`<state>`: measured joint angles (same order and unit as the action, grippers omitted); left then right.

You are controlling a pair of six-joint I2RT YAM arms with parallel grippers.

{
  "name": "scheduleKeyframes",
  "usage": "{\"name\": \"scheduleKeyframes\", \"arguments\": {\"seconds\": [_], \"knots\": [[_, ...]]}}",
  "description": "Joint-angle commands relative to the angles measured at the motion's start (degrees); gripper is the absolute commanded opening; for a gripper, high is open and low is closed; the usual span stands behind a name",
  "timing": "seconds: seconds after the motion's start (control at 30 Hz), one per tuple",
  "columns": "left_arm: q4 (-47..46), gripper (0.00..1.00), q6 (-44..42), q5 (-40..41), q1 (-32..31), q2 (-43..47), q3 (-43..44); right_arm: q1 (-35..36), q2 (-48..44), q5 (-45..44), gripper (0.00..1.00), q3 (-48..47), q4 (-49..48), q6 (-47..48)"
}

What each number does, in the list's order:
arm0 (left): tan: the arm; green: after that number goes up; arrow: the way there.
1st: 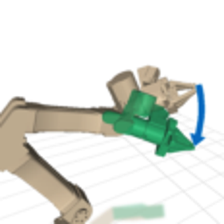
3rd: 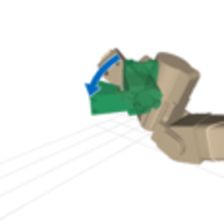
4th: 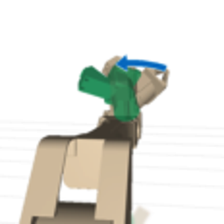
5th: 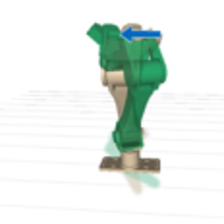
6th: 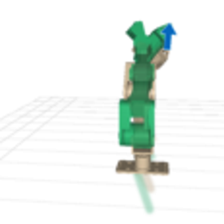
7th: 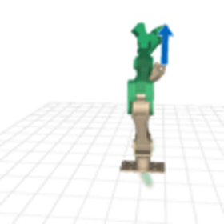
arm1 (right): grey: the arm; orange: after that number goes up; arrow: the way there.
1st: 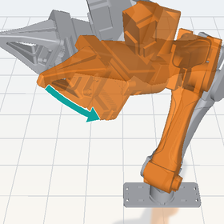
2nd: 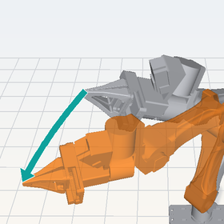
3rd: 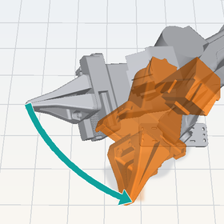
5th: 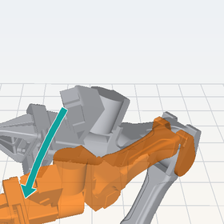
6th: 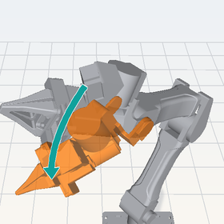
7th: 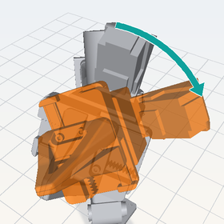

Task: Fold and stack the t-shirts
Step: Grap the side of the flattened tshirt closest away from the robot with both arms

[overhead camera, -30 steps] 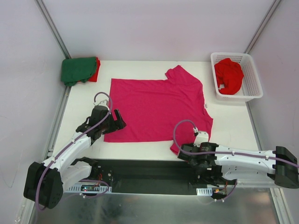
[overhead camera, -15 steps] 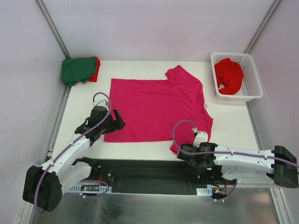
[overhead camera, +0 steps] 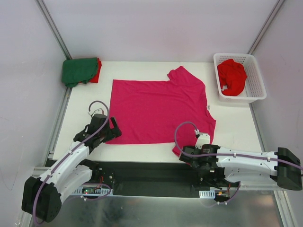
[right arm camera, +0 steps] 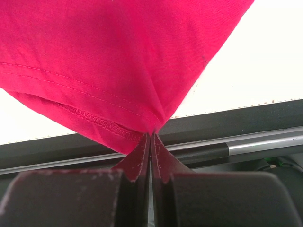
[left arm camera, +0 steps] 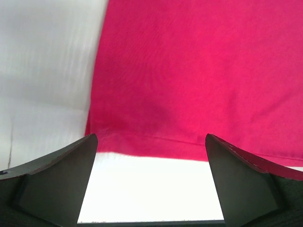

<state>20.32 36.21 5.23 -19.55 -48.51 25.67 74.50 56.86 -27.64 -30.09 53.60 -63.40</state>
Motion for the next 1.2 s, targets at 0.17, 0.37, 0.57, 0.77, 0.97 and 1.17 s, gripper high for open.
{"name": "scheduleKeyframes", "arguments": {"seconds": [0.17,0.37,0.57,0.77,0.97,1.17], "knots": [[7.54,0.97,9.93,6.62,-0.66,5.0,-3.52,0.21,-0.79,-0.31,0.01,0.29,0.1,0.64],[7.81,0.96,11.87,10.84,-0.75,4.39,-4.23,0.29,0.0,-0.05,0.01,-0.06,-0.52,1.26],[7.11,0.85,11.96,11.73,-1.1,1.93,-4.05,0.21,0.18,-0.05,0.01,-0.24,-0.52,1.43],[7.02,0.68,11.87,11.73,-1.19,0.96,-3.79,0.21,0.71,-0.05,0.01,-0.59,-0.78,1.7],[7.02,0.45,11.7,11.73,-1.1,0.61,-3.61,0.21,1.06,-0.14,0.01,-0.85,-0.78,2.05],[6.84,0.26,11.34,11.47,-1.19,-0.09,-3.43,0.21,1.76,-0.14,0.01,-1.29,-1.04,2.31]]}}
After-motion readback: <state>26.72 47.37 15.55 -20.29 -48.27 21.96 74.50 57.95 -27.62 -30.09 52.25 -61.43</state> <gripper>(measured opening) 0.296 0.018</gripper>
